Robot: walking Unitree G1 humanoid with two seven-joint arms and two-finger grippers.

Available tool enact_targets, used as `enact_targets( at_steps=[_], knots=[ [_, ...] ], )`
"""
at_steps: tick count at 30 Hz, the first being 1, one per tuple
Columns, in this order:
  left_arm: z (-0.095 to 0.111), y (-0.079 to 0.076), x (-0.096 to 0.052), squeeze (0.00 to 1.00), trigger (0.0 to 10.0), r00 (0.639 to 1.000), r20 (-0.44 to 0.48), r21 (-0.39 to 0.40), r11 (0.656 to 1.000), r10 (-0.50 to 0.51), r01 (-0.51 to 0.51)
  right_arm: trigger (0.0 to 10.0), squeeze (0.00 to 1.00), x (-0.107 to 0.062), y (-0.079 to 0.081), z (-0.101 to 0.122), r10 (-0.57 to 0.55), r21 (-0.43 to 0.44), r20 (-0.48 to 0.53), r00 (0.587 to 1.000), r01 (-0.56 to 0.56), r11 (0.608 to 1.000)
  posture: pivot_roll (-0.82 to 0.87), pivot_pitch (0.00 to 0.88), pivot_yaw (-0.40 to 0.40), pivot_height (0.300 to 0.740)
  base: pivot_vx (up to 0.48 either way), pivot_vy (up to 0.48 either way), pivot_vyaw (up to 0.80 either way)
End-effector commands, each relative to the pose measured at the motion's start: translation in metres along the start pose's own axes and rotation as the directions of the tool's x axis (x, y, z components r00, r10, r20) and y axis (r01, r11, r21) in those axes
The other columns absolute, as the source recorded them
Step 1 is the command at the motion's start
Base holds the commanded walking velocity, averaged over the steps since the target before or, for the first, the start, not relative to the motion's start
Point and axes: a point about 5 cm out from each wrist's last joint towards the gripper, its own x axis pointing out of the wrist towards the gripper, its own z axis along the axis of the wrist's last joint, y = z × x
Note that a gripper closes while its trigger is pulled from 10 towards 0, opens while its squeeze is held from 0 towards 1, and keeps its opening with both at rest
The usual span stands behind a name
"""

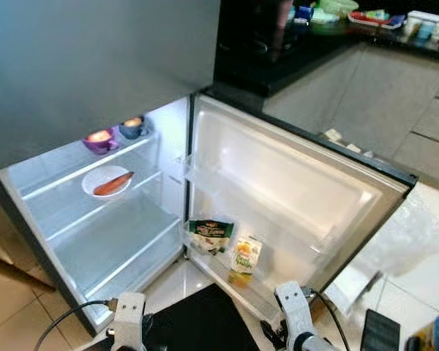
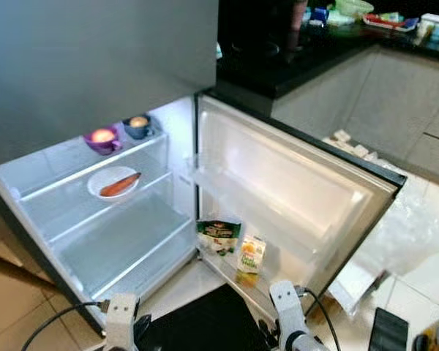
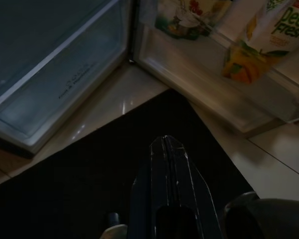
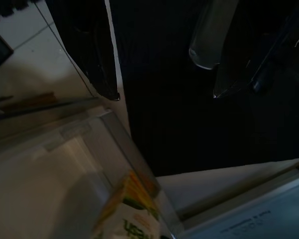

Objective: Restocking fridge

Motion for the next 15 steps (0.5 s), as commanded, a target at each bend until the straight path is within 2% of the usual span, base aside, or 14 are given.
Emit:
enact_targets(
  at_steps=[1, 6, 15],
  knots=[
    [-0.0023, 0.0002, -0.0014, 0.00, 10.0, 1.000, -0.010, 0.005, 1.000, -0.002, 0.002, 10.0, 0.00, 0.0001, 0.0003, -0.0004, 0.000, 0.005, -0.003, 1.000, 0.000, 1.000, -0.07, 0.015, -0.075, 0.713, 0.000, 0.000, 0.00],
    [-0.0011, -0.0004, -0.0012, 0.00, 10.0, 1.000, -0.004, 0.024, 1.000, -0.014, 0.014, 10.0, 0.00, -0.0001, 0.0009, -0.0010, 0.000, 0.005, -0.004, 1.000, 0.000, 1.000, -0.07, 0.016, -0.075, 0.713, 0.000, 0.000, 0.00],
    [-0.0014, -0.0024, -0.0012, 0.00, 10.0, 1.000, -0.002, 0.020, 1.000, -0.019, 0.019, 10.0, 0.00, -0.0001, 0.0018, -0.0015, -0.001, 0.007, -0.003, 1.000, 0.001, 1.000, -0.07, 0.019, -0.074, 0.713, 0.000, -0.466, 0.00]
  ],
)
